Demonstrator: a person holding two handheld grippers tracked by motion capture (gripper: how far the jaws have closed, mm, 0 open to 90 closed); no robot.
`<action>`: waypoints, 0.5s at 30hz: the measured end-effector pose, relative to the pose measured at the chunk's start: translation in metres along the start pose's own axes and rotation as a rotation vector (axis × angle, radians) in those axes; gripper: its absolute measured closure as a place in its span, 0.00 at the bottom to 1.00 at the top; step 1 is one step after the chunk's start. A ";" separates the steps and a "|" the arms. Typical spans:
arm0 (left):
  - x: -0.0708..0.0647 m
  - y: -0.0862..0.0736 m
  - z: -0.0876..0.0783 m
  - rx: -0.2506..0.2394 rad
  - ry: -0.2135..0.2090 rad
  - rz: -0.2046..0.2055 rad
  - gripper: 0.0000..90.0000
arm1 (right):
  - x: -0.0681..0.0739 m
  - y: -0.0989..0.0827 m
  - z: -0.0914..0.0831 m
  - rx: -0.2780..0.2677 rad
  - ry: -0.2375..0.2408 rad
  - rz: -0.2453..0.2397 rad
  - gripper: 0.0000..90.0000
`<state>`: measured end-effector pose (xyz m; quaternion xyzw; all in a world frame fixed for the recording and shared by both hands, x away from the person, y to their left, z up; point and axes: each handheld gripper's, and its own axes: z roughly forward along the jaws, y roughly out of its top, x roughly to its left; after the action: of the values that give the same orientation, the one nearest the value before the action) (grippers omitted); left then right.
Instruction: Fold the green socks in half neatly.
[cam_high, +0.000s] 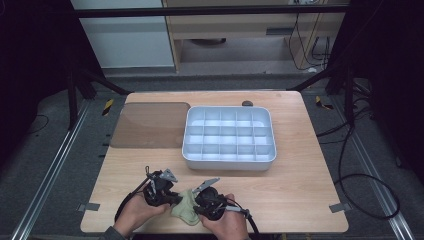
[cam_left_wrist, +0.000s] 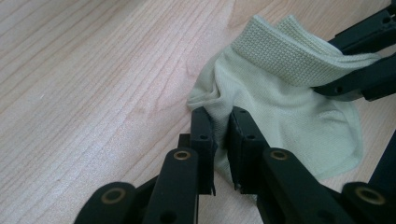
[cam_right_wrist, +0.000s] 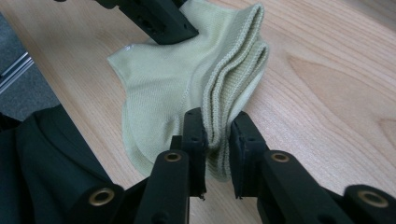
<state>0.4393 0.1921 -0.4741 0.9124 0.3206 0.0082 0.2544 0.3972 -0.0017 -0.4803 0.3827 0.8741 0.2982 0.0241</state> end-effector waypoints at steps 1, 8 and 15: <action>0.000 0.000 0.000 0.000 0.001 0.001 0.90 | 0.000 0.000 0.000 0.001 0.001 -0.002 0.88; 0.002 0.000 -0.002 0.008 0.005 0.003 0.92 | -0.001 -0.001 -0.002 0.001 -0.010 -0.008 0.90; 0.002 0.002 -0.003 0.021 0.019 0.016 0.93 | -0.001 -0.001 -0.001 0.004 -0.012 -0.012 0.90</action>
<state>0.4413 0.1934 -0.4712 0.9174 0.3156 0.0154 0.2419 0.3972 -0.0039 -0.4800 0.3795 0.8768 0.2939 0.0302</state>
